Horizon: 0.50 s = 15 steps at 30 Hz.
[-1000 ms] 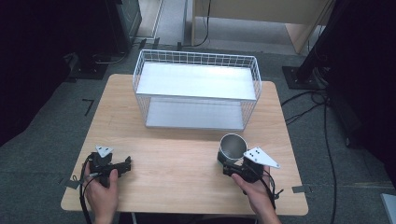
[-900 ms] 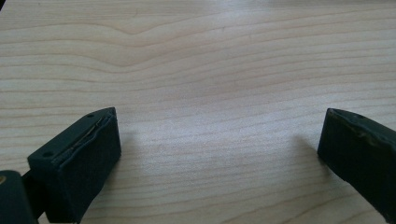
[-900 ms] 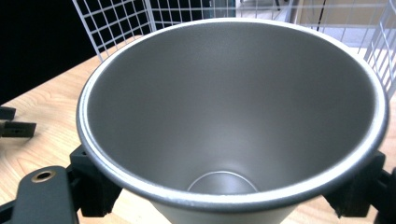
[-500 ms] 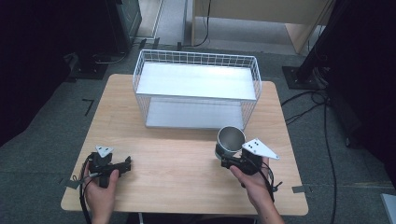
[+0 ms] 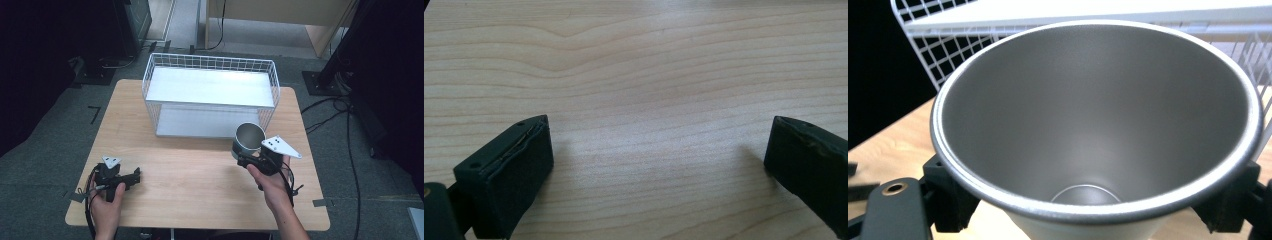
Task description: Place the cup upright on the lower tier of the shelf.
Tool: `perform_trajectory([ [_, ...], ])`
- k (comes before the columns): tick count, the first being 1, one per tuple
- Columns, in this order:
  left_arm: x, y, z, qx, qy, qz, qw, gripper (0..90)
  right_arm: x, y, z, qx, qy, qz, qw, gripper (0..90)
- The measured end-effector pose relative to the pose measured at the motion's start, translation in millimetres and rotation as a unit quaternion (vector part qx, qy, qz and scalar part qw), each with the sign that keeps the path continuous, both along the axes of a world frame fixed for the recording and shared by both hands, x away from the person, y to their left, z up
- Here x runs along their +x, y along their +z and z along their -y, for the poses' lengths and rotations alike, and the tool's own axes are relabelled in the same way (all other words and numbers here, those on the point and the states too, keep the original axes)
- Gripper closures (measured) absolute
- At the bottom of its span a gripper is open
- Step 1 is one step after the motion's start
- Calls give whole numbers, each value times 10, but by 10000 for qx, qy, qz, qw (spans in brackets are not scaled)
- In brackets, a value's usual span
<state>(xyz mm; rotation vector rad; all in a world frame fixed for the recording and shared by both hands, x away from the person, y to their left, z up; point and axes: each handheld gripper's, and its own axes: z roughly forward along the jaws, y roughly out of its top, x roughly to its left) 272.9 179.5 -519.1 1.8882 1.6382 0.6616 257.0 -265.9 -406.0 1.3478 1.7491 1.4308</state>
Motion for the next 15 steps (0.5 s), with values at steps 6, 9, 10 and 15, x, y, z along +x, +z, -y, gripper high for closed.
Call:
perform_trajectory([
  [6,0,1,0,-2,-2,-4,10000,0,71,135,-33,0,-133,130,9998,155],
  [9,0,1,0,-3,-2,-5,10000,0,110,196,-57,-36,-128,188,9997,155],
  [10,0,1,0,-7,2,-3,10000,0,122,217,-67,-67,-135,198,9997,155],
  [15,0,0,1,-10,5,3,10000,0,198,297,-104,-83,-108,265,9996,155],
])
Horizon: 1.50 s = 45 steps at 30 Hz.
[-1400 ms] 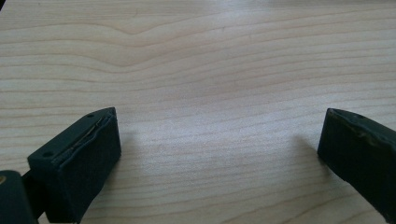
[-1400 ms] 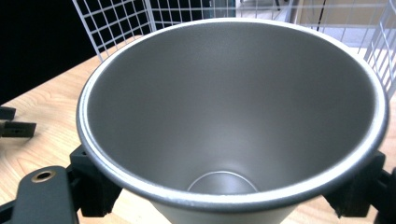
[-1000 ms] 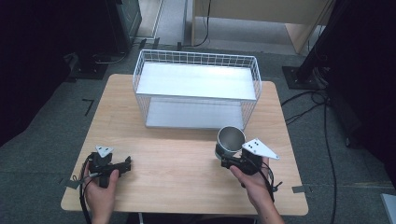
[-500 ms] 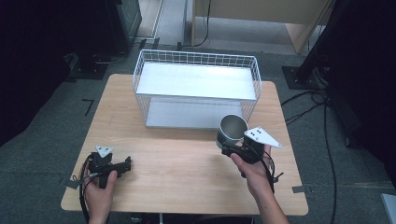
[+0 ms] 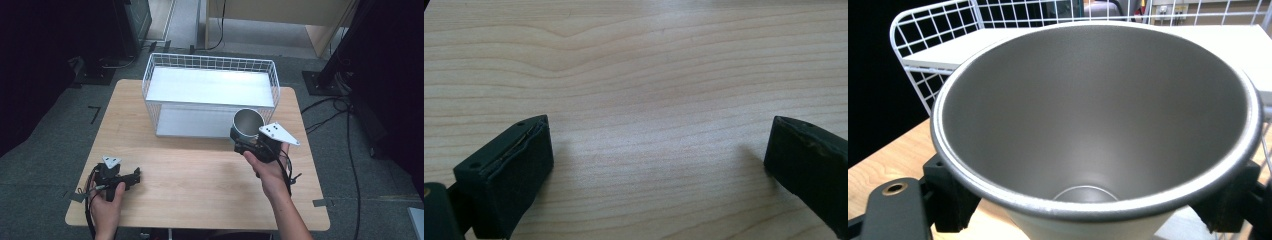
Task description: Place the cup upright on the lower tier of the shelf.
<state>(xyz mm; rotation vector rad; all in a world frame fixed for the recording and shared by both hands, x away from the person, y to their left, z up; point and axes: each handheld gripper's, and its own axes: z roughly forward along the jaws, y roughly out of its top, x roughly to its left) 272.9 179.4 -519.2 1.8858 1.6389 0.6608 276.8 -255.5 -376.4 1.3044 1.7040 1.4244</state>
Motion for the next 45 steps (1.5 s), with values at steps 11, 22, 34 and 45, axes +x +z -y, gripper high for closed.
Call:
perform_trajectory([
  [11,0,0,-1,7,-1,3,10000,0,161,210,-123,-64,-17,147,9999,155],
  [22,0,0,0,7,-2,2,10000,0,372,480,-209,-77,-33,343,9994,155],
  [34,0,0,-1,8,-3,2,10000,0,607,749,-247,-41,-166,595,9981,156],
  [45,0,-1,0,2,1,10,10000,0,895,805,-273,-97,-379,636,9972,156],
])
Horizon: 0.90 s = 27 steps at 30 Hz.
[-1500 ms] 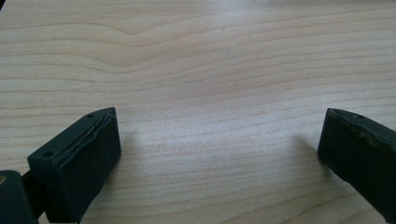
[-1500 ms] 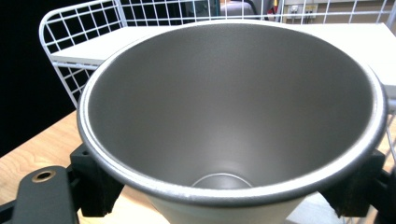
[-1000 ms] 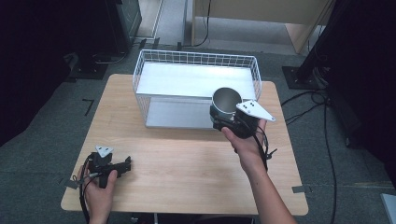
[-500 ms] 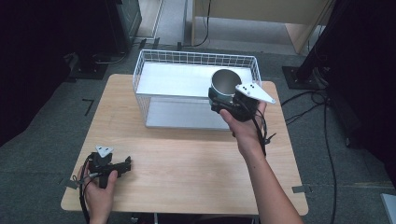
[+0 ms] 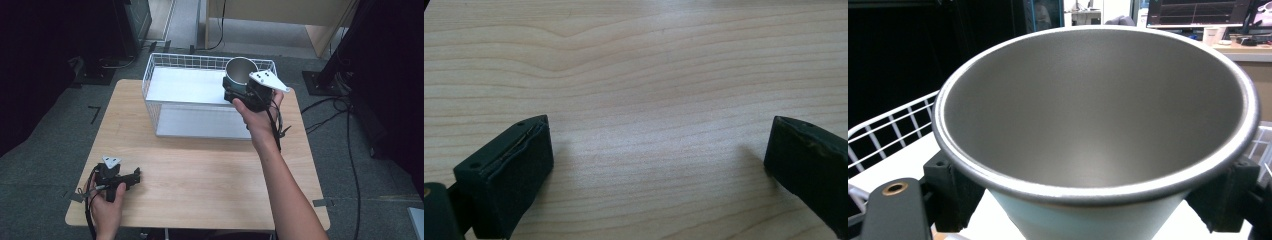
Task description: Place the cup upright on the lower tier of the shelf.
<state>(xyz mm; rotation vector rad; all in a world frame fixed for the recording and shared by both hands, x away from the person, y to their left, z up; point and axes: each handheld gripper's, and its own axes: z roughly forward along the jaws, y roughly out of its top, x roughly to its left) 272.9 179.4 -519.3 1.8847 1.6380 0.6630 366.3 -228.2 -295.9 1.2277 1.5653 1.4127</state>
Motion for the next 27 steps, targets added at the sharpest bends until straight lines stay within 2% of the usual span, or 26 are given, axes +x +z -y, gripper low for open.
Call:
perform_trajectory([
  [17,0,1,0,1,-1,-6,10000,0,413,13,-112,-35,-135,-217,9997,155],
  [27,0,1,0,-1,2,-5,10000,0,529,-46,-106,-93,-210,-377,9990,154],
])
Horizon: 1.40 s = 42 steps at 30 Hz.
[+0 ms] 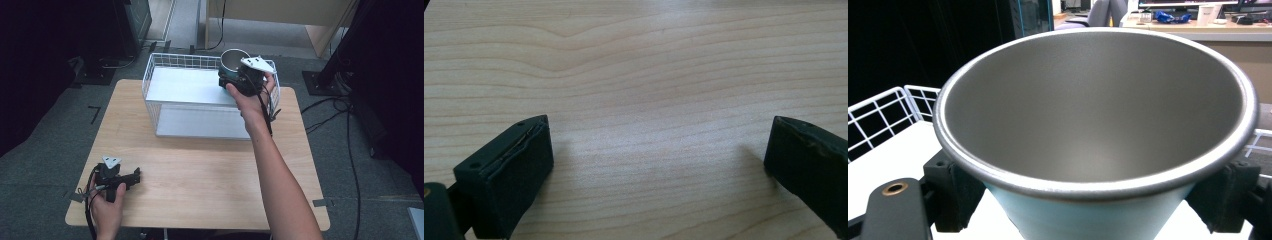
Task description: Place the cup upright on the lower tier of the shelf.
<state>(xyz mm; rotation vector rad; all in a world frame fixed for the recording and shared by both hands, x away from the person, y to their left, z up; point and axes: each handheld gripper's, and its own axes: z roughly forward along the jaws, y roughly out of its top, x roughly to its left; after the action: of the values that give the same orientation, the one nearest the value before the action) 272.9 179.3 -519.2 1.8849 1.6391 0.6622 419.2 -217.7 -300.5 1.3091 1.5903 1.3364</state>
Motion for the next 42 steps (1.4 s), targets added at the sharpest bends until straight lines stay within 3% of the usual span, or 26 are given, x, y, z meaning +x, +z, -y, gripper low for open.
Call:
perform_trajectory([
  [20,-1,0,0,-2,-3,-8,10000,0,74,-47,95,175,1,-175,9997,138],
  [23,-1,0,0,-2,-2,-7,10000,0,67,-38,104,187,27,-148,9997,41],
  [26,-1,0,0,-2,-3,-7,10000,0,63,-33,112,215,74,-172,9996,23],
  [29,-1,0,0,-1,-2,-6,10000,0,47,-43,104,89,41,-223,9997,0],
  [42,0,0,0,0,-2,-5,10000,0,-110,-146,187,77,64,-115,9999,0],
])
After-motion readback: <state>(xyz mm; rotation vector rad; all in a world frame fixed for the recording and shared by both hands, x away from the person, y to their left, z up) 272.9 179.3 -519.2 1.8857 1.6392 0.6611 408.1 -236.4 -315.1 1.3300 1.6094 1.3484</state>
